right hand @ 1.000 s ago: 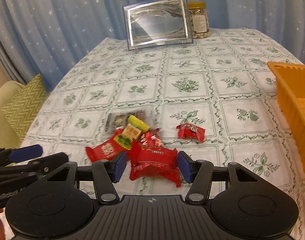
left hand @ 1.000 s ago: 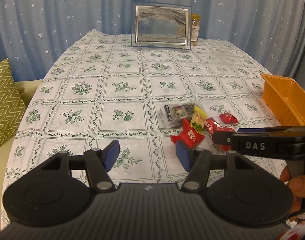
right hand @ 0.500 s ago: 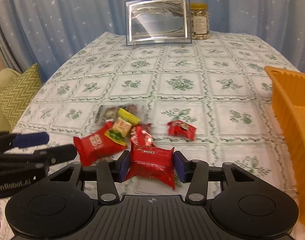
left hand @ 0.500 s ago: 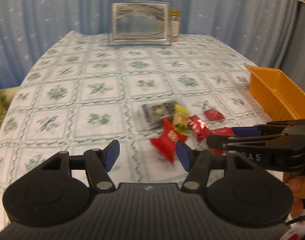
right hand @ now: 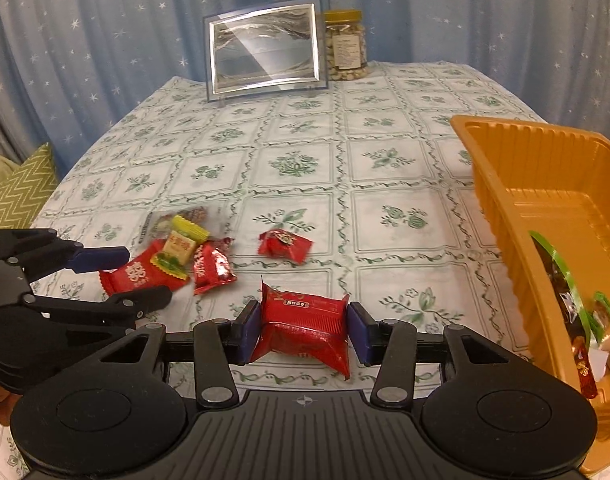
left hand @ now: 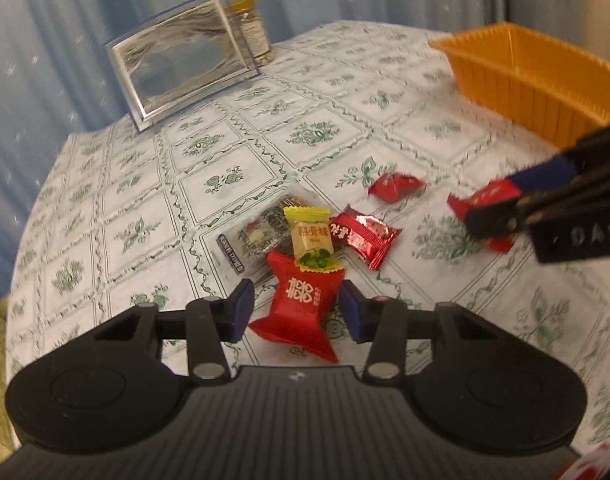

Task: Organize snacks
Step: 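Grasp a red candy packet with the left tool while the right grasps another red packet, then carry both red packets over the orange tray with both tools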

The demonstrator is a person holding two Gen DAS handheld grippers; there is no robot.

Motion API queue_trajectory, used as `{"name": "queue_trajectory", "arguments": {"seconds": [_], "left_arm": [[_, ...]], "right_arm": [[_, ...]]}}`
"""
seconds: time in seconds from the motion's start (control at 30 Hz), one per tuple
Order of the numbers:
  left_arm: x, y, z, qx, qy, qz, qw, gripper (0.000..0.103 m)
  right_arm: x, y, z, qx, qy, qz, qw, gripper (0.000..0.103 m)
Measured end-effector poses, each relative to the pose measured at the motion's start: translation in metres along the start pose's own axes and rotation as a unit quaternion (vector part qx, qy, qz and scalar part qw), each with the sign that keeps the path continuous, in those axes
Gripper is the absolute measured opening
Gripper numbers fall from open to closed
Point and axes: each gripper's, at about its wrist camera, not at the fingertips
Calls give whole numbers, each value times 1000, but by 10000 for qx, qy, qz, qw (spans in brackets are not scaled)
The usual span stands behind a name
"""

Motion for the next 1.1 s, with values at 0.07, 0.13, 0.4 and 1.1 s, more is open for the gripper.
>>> {"name": "queue_trajectory", "arguments": {"seconds": [0.07,0.13,0.4,1.1], "left_arm": [[-1,1,-1,-35,28,28,10000,29],[-1,-1,-3,3,-21,89,10000,26],[-13,-30,-4,21,-981,197,9950,24],[-6,-149,-59,43,-2066,-106,9784,24]], "right_arm": [[0,-1,-2,-12,25,4,10000,47],[-1,-2,-3,-2,61,6,10000,47],[-8,-19,-1,71,157,-24,9998,47],[-47,-136,-10,-362,230,-340,9985,47]]}}
Point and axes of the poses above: each gripper's, at about its wrist camera, not at the fingertips, and y roughly the way its jaws point, z to its left, x to its top, and after that the axes turned 5 degrees about y, right-handed
